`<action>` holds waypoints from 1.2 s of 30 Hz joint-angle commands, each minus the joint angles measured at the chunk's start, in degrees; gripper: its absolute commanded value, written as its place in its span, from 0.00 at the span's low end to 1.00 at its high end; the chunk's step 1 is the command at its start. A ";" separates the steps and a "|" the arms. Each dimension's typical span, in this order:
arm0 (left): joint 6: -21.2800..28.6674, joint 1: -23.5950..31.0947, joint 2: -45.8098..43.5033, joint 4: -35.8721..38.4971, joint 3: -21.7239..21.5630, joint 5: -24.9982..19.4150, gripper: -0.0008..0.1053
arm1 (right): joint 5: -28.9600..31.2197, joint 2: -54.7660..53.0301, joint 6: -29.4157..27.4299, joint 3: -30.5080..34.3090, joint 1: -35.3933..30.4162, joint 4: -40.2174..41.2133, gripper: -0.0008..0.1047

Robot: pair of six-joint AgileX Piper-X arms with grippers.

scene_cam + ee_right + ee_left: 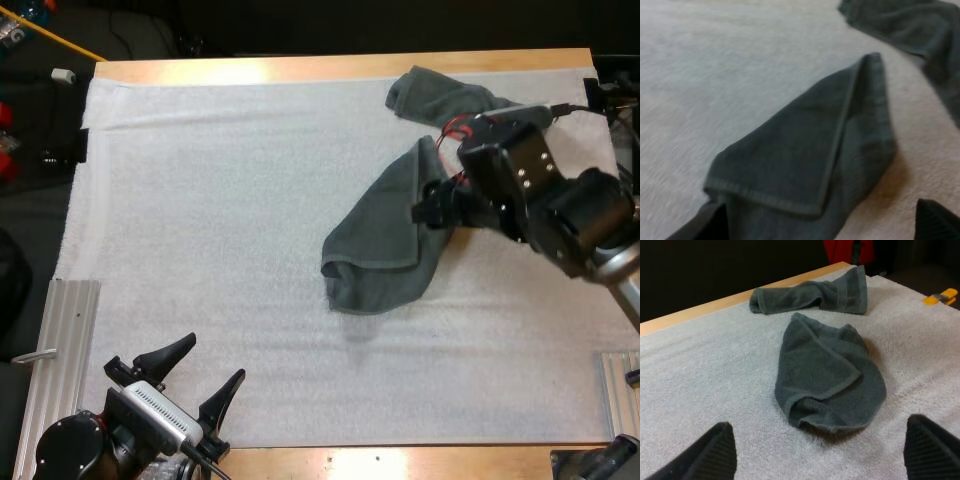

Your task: Pick towel from pile, fold and stack

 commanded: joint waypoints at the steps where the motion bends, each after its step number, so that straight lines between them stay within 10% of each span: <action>1: -0.54 -0.38 0.11 -0.34 -0.03 0.39 0.64 | 0.02 -0.79 -0.01 0.50 1.15 1.01 0.68; 13: -0.54 -0.38 0.11 -0.15 -0.03 0.39 0.64 | -0.12 -1.32 1.46 12.71 12.42 -7.20 0.68; 36: -1.28 -0.38 0.11 12.93 -0.03 2.60 0.64 | -15.51 14.99 1.36 21.32 13.10 -25.51 0.68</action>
